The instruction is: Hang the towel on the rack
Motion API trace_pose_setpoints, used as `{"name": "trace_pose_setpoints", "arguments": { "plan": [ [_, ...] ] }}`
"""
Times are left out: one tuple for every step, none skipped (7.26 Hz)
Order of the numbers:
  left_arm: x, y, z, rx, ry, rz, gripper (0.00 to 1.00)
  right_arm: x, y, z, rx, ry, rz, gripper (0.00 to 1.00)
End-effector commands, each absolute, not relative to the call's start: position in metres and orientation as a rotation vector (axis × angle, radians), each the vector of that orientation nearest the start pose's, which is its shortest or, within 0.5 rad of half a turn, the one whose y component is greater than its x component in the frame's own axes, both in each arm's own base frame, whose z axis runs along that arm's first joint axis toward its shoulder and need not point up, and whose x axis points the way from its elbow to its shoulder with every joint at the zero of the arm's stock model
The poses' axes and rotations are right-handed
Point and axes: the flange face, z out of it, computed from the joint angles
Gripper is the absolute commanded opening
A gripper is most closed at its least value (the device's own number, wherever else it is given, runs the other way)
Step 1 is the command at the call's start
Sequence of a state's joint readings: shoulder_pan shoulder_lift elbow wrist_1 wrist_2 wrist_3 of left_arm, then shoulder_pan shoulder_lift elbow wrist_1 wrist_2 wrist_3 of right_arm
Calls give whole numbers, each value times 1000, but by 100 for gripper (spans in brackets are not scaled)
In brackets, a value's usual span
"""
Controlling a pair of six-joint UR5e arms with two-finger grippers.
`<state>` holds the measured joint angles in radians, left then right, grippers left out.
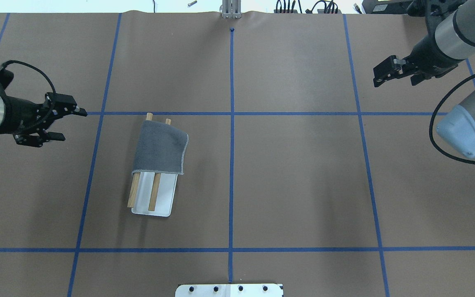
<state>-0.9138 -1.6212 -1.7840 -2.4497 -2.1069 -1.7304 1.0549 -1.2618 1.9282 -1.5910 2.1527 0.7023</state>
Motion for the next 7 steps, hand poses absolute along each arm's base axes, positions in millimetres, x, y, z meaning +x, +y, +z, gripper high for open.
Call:
{"name": "trace_pose_setpoints", "arguments": {
  "plan": [
    [186, -465, 495, 195, 1090, -426, 98, -168, -544, 388, 188, -752, -56, 100],
    [151, -463, 526, 280, 1013, -329, 98, -149, -544, 413, 175, -729, -64, 100],
    [120, -465, 564, 341, 928, -240, 98, -133, -549, 431, 171, -710, -74, 100],
    [89, -468, 593, 398, 857, -129, 98, -107, -549, 460, 160, -685, -87, 100],
    [61, -470, 611, 355, 849, -71, 98, -81, -555, 489, 124, -712, -90, 100],
    [32, -472, 619, 307, 859, -9, 98, -53, -561, 514, 109, -746, -107, 100],
    [18, -470, 629, 271, 856, 79, 98, -25, -564, 538, 115, -736, -133, 100]
  ]
}}
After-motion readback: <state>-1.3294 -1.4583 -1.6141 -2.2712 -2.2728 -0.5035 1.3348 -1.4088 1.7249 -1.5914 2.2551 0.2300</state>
